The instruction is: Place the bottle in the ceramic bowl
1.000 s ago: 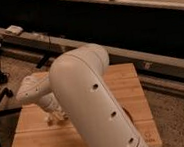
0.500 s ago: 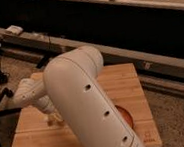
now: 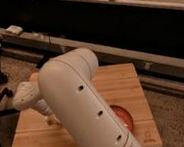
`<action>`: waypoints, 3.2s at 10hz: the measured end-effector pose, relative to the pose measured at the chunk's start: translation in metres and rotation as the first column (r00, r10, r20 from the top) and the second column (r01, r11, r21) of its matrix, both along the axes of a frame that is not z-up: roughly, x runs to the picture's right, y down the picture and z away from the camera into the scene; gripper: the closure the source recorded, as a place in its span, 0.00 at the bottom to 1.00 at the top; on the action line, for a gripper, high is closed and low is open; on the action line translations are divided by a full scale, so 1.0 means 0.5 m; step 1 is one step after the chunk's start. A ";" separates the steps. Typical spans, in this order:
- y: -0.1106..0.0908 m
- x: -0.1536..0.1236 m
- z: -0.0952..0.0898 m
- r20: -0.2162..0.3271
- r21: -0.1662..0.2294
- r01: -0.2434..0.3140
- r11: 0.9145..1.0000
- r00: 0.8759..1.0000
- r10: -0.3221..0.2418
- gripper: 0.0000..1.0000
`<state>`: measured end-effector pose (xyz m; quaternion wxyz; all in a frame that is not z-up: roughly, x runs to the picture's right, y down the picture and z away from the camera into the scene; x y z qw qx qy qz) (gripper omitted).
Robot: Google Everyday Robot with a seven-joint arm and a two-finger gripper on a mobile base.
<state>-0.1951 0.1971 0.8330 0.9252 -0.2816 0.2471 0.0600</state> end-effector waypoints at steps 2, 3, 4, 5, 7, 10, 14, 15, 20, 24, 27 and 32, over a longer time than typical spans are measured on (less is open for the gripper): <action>0.002 0.005 -0.003 -0.012 0.003 -0.001 1.000 1.000 0.001 0.50; -0.004 0.007 -0.013 -0.015 0.002 -0.023 1.000 1.000 0.023 0.60; -0.012 0.010 -0.026 -0.016 -0.004 -0.049 0.999 0.999 0.049 0.68; -0.025 0.017 -0.041 -0.019 -0.004 -0.078 0.997 0.997 0.077 0.78; -0.040 0.018 -0.066 -0.026 0.014 -0.135 0.991 0.990 0.136 0.97; -0.096 0.059 -0.148 -0.010 0.073 -0.279 0.958 0.960 0.280 1.00; -0.109 0.190 -0.217 -0.022 0.146 -0.442 0.885 0.893 0.449 1.00; -0.106 0.229 -0.223 -0.043 0.161 -0.480 0.863 0.870 0.492 1.00; -0.084 0.412 -0.226 -0.173 0.245 -0.624 0.742 0.725 0.666 0.98; -0.063 0.488 -0.224 -0.262 0.301 -0.640 0.707 0.658 0.707 0.63; -0.043 0.507 -0.225 -0.306 0.303 -0.630 0.715 0.646 0.699 0.31; -0.024 0.517 -0.205 -0.435 0.300 -0.562 0.771 0.639 0.635 0.20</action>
